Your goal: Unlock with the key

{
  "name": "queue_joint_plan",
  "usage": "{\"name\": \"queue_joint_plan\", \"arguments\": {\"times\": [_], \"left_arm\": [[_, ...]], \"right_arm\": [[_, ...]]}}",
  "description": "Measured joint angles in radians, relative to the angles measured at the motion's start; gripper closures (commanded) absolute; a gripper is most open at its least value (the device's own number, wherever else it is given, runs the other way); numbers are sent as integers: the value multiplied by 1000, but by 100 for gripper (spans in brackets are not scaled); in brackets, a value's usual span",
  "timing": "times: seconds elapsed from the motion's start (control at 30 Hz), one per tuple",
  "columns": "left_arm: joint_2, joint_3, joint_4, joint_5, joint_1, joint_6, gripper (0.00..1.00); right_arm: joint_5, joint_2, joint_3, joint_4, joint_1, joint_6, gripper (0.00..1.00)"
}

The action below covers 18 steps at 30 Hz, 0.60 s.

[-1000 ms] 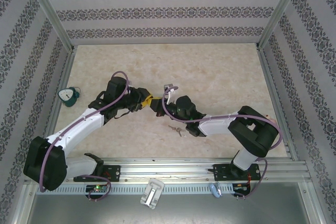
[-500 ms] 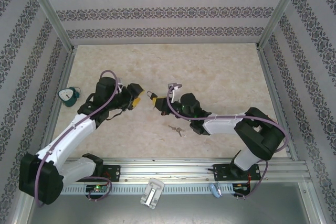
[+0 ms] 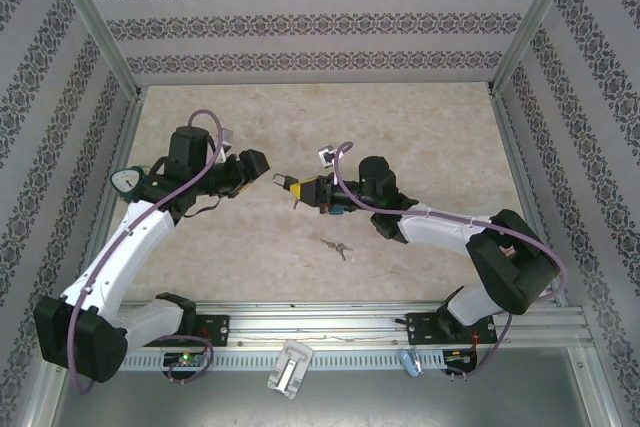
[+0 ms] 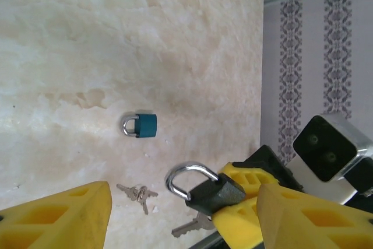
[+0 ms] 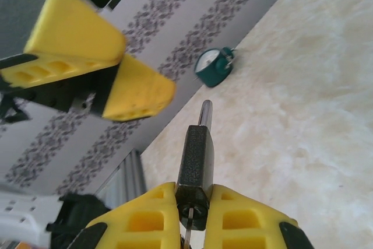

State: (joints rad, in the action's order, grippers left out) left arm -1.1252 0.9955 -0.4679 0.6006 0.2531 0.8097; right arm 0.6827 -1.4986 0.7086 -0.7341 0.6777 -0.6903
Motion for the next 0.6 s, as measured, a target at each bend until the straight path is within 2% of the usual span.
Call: {"name": "queue_joint_plan", "arguments": {"times": [0.23, 0.6], "left_arm": [[-48, 27, -76, 43, 0, -90, 38], [-62, 27, -113, 71, 0, -129, 41]], "right_arm": [[73, 23, 9, 11, -5, 13, 96], [132, 26, 29, 12, -8, 13, 97]]}}
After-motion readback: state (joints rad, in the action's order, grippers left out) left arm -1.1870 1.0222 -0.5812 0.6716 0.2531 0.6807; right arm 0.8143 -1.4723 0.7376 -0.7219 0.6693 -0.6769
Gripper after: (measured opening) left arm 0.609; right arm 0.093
